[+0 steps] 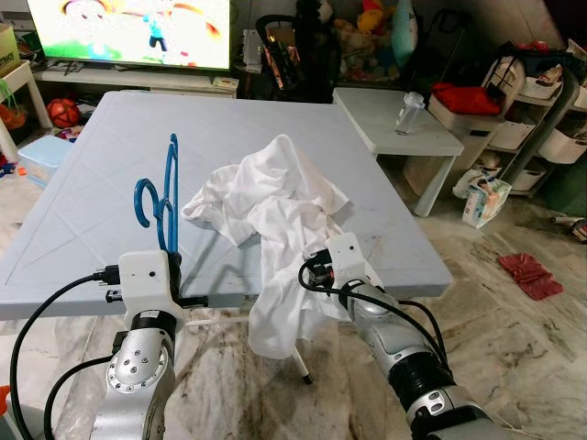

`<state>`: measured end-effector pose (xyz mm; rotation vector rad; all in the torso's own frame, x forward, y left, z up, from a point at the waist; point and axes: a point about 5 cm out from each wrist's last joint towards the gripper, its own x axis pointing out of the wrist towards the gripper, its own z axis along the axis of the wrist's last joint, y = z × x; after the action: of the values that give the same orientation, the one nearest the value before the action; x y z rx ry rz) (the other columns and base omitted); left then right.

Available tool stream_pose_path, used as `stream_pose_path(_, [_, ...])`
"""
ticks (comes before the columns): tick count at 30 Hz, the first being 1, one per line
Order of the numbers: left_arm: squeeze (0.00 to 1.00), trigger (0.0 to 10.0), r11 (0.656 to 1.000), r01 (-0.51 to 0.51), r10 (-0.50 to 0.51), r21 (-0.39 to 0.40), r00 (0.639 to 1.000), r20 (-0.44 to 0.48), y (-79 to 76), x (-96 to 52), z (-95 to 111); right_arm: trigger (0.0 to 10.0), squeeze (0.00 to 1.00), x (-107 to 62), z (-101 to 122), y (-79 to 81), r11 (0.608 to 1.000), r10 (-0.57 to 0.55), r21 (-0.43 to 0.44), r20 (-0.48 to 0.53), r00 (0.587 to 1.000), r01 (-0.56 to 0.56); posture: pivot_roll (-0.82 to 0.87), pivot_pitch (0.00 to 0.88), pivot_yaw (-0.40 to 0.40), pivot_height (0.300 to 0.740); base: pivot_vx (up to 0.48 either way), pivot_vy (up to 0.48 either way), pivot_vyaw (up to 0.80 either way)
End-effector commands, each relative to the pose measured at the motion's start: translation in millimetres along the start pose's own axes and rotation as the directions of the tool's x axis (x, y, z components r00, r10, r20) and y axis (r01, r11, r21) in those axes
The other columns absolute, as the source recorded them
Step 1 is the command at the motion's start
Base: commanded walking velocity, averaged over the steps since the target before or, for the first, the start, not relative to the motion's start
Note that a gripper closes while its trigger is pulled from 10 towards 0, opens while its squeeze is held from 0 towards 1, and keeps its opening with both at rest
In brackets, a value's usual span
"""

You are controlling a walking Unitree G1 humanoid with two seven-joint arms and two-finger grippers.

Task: Hang hanger

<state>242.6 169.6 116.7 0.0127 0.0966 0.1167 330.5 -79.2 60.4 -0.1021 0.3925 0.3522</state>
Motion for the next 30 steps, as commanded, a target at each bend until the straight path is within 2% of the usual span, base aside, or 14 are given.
stream_pose_path(1, [0.0,10.0,1.0,0.013,-0.013,0.0,1.0,0.004,-3.2,-0.5,1,0.0,0.0,-1.3,-9,-10.6,0.999,-0.042,0.023,-0.046,0.998,0.043,0.14,0.0,-0.113,0.74,0.0,0.0,0.0])
stream_pose_path(8, [0.0,10.0,1.0,0.013,-0.013,0.002,1.0,0.003,-3.2,-0.1,1,0.0,0.0,2.6,-2,-15.2,0.996,-0.064,0.056,-0.029,0.998,0.065,0.14,0.0,-0.115,0.74,0.0,0.0,0.0])
stream_pose_path(12, [0.0,10.0,1.0,0.009,-0.009,-0.002,1.0,0.003,-3.6,0.1,1,0.0,0.0,7.1,12,-22.6,0.989,-0.1,0.105,-0.008,0.995,0.1,0.14,0.0,-0.118,0.74,0.0,0.0,0.0])
stream_pose_path(18, [0.0,10.0,1.0,0.006,-0.006,-0.007,1.0,0.007,-3.7,-0.1,1,0.0,0.0,9.8,25,-27.4,0.986,-0.12,0.121,0.022,0.993,0.116,0.15,0.0,-0.122,0.74,0.0,0.0,0.0])
stream_pose_path(20, [0.0,10.0,1.0,0.006,-0.006,-0.008,1.0,0.008,-3.7,-0.2,2,0.0,0.0,13.2,41,-30.2,0.984,-0.128,0.134,0.057,0.99,0.119,0.15,0.0,-0.122,0.74,0.0,0.0,0.0])
stream_pose_path(21, [0.0,10.0,1.0,0.006,-0.006,-0.008,1.0,0.008,-3.7,-0.2,2,0.0,0.0,13.2,41,-30.2,0.984,-0.128,0.134,0.057,0.99,0.119,0.15,0.0,-0.122,0.74,0.0,0.0,0.0])
stream_pose_path(22, [0.0,10.0,1.0,0.006,-0.006,-0.008,1.0,0.008,-4.3,0.3,2,0.0,0.0,15.7,56,-31.4,0.984,-0.128,0.138,0.093,0.987,0.114,0.15,0.0,-0.125,0.74,0.0,0.0,0.0])
stream_pose_path(24, [0.0,10.0,1.0,0.006,-0.006,-0.008,1.0,0.008,-4.5,0.5,2,0.0,0.0,16.5,62,-31.6,0.984,-0.127,0.139,0.105,0.986,0.112,0.15,0.0,-0.125,0.74,0.0,0.0,0.0])
stream_pose_path(25, [0.0,10.0,1.0,0.006,-0.006,-0.008,1.0,0.012,-4.9,1.4,2,0.0,0.0,19.0,91,-31.9,0.985,-0.122,0.14,0.166,0.979,0.099,0.15,0.0,-0.128,0.74,0.0,0.0,0.0])
stream_pose_path(26, [0.0,10.0,1.0,0.006,-0.006,-0.008,1.0,0.013,-5.2,1.8,3,0.0,0.0,19.4,104,-32.0,0.986,-0.121,0.137,0.194,0.974,0.095,0.15,0.0,-0.133,0.74,0.0,0.0,0.0])
stream_pose_path(27, [0.0,10.0,1.0,0.006,-0.006,-0.008,1.0,0.013,-5.2,1.8,3,0.0,0.0,19.4,104,-32.0,0.986,-0.121,0.137,0.194,0.974,0.095,0.15,0.0,-0.133,0.74,0.0,0.0,0.0])
stream_pose_path(28, [0.0,10.0,1.0,0.005,-0.005,-0.009,1.0,0.015,-5.2,2.0,3,0.0,0.0,19.1,123,-31.8,0.987,-0.119,0.133,0.233,0.965,0.089,0.15,0.0,-0.133,0.74,0.0,0.0,0.0])
stream_pose_path(29, [0.0,10.0,1.0,0.002,-0.002,-0.01,1.0,0.019,-5.5,1.3,5,0.0,0.0,16.2,157,-31.4,0.989,-0.115,0.125,0.307,0.945,0.079,0.15,0.017,-0.15,0.74,0.0,0.0,0.0])
stream_pose_path(30, [0.0,10.0,1.0,0.0,0.0,-0.01,1.0,0.02,-5.6,-0.2,5,0.0,0.0,13.4,176,-30.7,0.99,-0.111,0.125,0.349,0.931,0.071,0.16,0.025,-0.156,0.74,0.0,0.0,0.0])
